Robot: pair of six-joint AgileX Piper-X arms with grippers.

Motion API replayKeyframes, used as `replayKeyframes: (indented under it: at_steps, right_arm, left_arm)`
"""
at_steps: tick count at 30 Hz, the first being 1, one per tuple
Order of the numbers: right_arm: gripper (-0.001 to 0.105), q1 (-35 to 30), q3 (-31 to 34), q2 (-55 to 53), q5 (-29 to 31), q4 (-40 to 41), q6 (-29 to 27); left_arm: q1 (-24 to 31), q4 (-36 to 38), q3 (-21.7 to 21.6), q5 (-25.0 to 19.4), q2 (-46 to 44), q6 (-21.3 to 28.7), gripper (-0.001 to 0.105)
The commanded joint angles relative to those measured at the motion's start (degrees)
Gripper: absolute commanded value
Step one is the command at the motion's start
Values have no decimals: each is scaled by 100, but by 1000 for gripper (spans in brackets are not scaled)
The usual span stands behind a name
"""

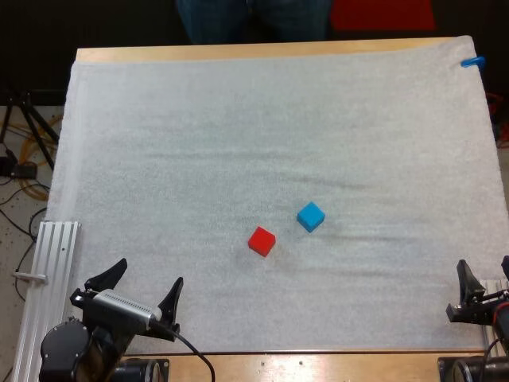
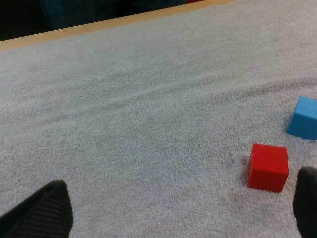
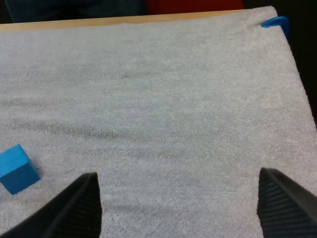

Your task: Stack red cube on blue cube

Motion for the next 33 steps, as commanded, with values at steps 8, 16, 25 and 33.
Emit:
replayKeyframes:
  at_steps: [8,16,25,33]
  right_arm:
    - [64,-2,-27,-207,-57,5,16]
    - [64,-2,-51,-187,-77,5,16]
    - [64,-2,-481,201,-202,294,-22]
    - [64,-2,-1100,1059,-820,537,-113]
  left_arm:
    - [-5,-73,-29,45,-709,-77,87]
    - [-28,136,-630,200,36,-77,87]
    - [-664,478,-1712,485,1426,79,87]
    - [-1588,1140,-2545,485,2377,407,87]
